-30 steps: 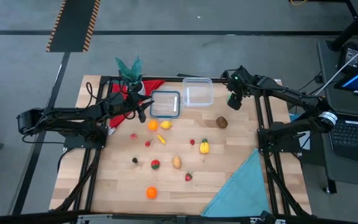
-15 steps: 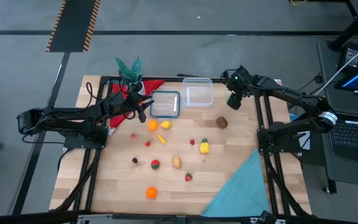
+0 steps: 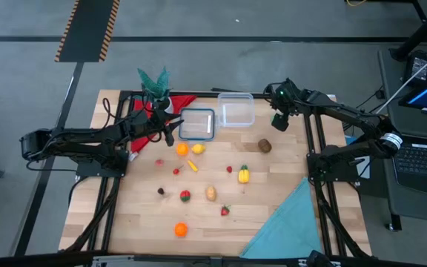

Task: Pick and placing Produce into tupperware
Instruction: Put the green peas into the transparent bin

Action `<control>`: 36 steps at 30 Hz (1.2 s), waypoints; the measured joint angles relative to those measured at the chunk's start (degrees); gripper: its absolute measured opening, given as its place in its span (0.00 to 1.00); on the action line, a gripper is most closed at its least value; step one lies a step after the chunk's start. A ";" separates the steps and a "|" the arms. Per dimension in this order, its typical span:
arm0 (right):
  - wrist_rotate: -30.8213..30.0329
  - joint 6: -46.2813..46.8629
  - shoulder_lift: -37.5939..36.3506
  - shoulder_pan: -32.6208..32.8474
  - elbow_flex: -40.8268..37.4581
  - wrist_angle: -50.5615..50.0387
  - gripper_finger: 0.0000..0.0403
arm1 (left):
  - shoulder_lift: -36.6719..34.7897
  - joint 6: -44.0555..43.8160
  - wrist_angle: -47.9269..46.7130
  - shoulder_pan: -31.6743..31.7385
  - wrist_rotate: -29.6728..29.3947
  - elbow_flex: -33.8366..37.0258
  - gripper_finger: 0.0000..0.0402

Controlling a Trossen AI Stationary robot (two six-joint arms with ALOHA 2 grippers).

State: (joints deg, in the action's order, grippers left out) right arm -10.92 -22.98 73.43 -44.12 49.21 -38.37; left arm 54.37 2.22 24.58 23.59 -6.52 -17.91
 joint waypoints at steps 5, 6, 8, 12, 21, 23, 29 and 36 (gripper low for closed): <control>0.00 -0.21 0.00 0.00 -0.02 -1.05 0.74 | 0.00 -0.02 0.00 0.00 0.00 0.00 0.27; 0.05 -1.54 0.00 -0.02 0.00 -1.05 0.74 | 0.00 -0.01 0.00 0.00 0.00 0.00 0.27; 0.69 -5.15 0.00 -0.27 0.00 -2.10 0.74 | 0.00 -0.02 0.00 0.00 0.00 0.00 0.27; 6.76 -8.98 0.05 -2.39 -0.02 -4.54 0.74 | 0.00 -0.02 -0.01 0.00 0.00 0.00 0.27; 12.99 -17.76 0.09 -9.61 -0.02 -5.01 0.74 | 0.00 -0.02 -0.02 0.00 0.00 0.00 0.27; 13.37 -20.55 0.26 -10.11 -0.02 -5.46 0.74 | 0.00 -0.02 -0.02 0.02 0.00 0.00 0.27; 13.69 -25.35 4.88 -10.23 -0.02 -4.15 0.74 | 0.00 -0.04 0.00 0.00 0.00 0.00 0.27; 12.17 -24.78 11.19 -10.25 -0.02 -1.42 0.74 | 0.00 -0.06 0.00 0.00 0.00 0.00 0.27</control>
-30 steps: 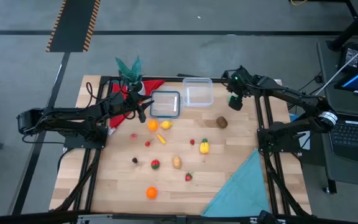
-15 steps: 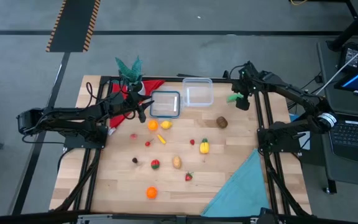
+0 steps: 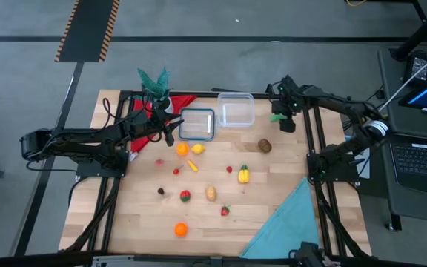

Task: Pick and placing Produce into tupperware
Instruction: Put the green peas into the transparent bin

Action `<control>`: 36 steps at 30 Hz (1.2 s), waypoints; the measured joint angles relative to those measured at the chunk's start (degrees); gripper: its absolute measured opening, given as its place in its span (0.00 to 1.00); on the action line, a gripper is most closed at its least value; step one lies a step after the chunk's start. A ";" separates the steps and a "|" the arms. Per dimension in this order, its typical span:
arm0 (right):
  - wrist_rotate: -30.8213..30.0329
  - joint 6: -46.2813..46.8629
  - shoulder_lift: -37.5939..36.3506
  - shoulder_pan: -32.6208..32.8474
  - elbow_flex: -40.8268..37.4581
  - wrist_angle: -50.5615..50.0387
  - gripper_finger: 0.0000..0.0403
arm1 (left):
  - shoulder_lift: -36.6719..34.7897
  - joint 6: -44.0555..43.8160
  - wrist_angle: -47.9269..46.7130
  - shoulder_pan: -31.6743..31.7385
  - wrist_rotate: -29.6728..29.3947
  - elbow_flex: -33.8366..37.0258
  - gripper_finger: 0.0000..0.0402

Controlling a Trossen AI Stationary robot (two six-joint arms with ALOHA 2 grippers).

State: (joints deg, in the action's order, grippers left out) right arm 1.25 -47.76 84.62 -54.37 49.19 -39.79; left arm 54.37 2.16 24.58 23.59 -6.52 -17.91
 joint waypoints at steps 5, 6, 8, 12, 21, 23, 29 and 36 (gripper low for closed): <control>-1.17 2.49 0.31 0.00 0.00 1.46 0.74 | 0.00 0.00 -0.02 0.00 0.00 0.00 0.27; -1.19 2.49 0.24 0.00 0.00 1.47 0.74 | 0.00 0.00 -0.02 0.01 0.00 0.00 0.27; -1.17 2.41 0.17 0.03 0.00 1.50 0.74 | 0.00 -0.01 -0.02 0.00 0.00 0.00 0.27; -1.17 2.40 0.17 0.04 0.00 1.48 0.74 | 0.00 -0.01 -0.04 0.00 0.00 0.00 0.27; -1.15 2.31 0.17 0.04 0.00 1.46 0.74 | 0.00 0.01 -0.04 0.00 0.00 0.00 0.27; -1.05 2.31 0.17 0.04 0.00 1.60 0.74 | 0.00 0.01 -0.07 0.02 0.00 0.00 0.27; 3.04 2.27 0.17 0.04 0.00 1.55 0.74 | 0.00 0.01 -0.07 0.00 0.00 0.00 0.27; 3.79 2.51 0.17 0.07 0.00 1.59 0.74 | 0.00 0.01 -0.09 0.02 0.00 0.00 0.27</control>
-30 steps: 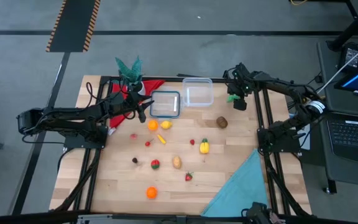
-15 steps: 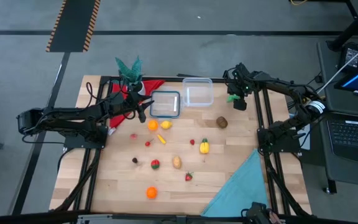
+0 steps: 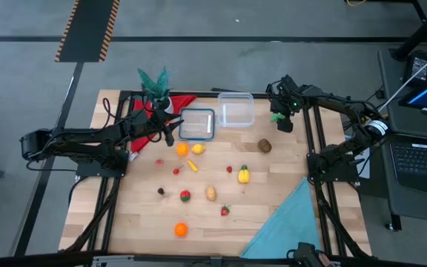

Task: Pick and placing Produce into tupperware
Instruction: Put the green peas into the transparent bin

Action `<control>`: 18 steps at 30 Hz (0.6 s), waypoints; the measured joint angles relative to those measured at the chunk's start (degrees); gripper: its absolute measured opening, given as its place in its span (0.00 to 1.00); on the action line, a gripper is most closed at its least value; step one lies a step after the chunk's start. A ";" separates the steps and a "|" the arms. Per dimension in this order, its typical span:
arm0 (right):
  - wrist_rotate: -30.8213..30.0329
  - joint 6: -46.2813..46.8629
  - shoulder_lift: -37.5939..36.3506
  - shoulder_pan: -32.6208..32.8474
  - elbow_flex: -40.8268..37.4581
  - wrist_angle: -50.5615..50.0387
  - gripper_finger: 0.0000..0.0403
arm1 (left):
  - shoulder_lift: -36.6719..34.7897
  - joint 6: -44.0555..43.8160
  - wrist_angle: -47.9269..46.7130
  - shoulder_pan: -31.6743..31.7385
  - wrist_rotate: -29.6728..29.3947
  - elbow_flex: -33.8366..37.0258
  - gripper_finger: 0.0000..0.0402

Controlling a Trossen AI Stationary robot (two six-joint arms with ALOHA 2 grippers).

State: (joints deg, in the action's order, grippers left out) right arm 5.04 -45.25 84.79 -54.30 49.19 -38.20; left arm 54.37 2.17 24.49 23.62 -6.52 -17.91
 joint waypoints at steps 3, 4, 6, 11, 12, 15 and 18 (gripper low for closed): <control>0.03 0.02 0.00 0.00 0.00 0.00 0.74 | 0.00 0.00 0.00 -0.02 0.00 0.00 0.27; 0.02 0.02 0.00 0.00 0.00 0.00 0.74 | 0.00 0.00 0.00 0.00 0.00 0.00 0.27; 0.02 0.04 0.00 -0.02 0.00 0.01 0.74 | 0.00 0.03 0.00 0.00 0.00 0.00 0.27; 0.04 0.00 0.00 -0.02 0.00 1.00 0.74 | 0.00 2.78 0.00 0.00 0.00 0.00 0.27; 0.06 0.02 0.00 -0.02 0.00 1.63 0.74 | 0.00 2.82 0.00 0.00 0.00 0.00 0.27; 0.09 0.07 0.00 0.00 0.00 1.60 0.74 | 0.00 2.80 0.00 -0.01 -0.01 0.00 0.27; 0.09 0.08 0.00 0.00 0.00 1.57 0.74 | 0.00 2.80 -0.02 0.00 0.00 0.00 0.27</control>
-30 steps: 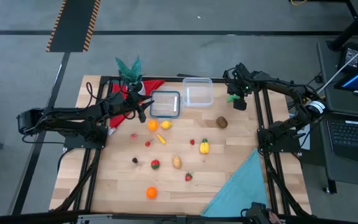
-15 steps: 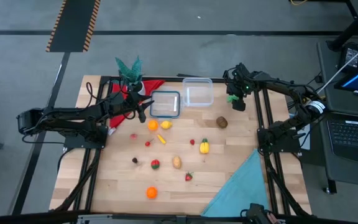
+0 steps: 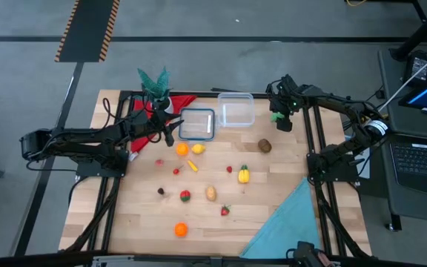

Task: Pick and placing Produce into tupperware
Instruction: Put the green peas into the transparent bin

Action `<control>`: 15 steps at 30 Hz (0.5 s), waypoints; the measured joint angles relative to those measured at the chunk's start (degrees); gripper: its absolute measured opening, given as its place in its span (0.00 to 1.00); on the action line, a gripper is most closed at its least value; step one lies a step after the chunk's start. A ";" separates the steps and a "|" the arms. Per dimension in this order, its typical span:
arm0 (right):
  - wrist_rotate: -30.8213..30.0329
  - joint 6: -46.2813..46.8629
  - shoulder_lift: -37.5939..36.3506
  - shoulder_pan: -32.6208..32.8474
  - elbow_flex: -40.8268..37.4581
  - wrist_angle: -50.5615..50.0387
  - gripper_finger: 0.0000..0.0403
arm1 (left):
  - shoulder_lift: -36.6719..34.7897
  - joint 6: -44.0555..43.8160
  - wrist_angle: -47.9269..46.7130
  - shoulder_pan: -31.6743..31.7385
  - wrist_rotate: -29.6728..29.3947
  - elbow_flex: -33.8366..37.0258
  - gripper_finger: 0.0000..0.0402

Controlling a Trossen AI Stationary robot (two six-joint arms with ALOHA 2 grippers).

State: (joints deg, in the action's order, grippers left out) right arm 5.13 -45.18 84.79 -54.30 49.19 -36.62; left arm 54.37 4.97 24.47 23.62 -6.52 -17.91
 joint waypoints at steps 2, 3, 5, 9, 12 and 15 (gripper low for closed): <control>0.00 0.41 0.00 0.00 0.00 -0.02 0.74 | 0.00 0.00 0.01 -0.01 -0.01 0.00 0.27; 0.00 1.26 0.00 0.00 0.00 -0.04 0.74 | 0.00 0.00 0.02 0.00 -0.01 0.00 0.27; 0.07 3.41 0.00 0.00 0.00 -0.02 0.74 | 0.00 0.00 0.00 -0.02 0.00 0.00 0.27; 0.12 7.45 0.00 -0.01 0.00 0.04 0.74 | 0.00 0.11 0.00 -0.01 -0.01 0.00 0.27; 0.11 7.41 0.00 0.00 0.00 0.67 0.74 | 0.00 0.11 0.00 -0.02 0.00 0.00 0.27; 0.11 7.43 0.00 0.00 0.00 1.42 0.74 | 0.00 0.15 0.00 -0.01 0.00 0.00 0.27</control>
State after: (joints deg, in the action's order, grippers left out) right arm 5.23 -37.74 84.79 -54.30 49.19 -35.20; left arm 54.37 5.12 24.47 23.60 -6.53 -17.91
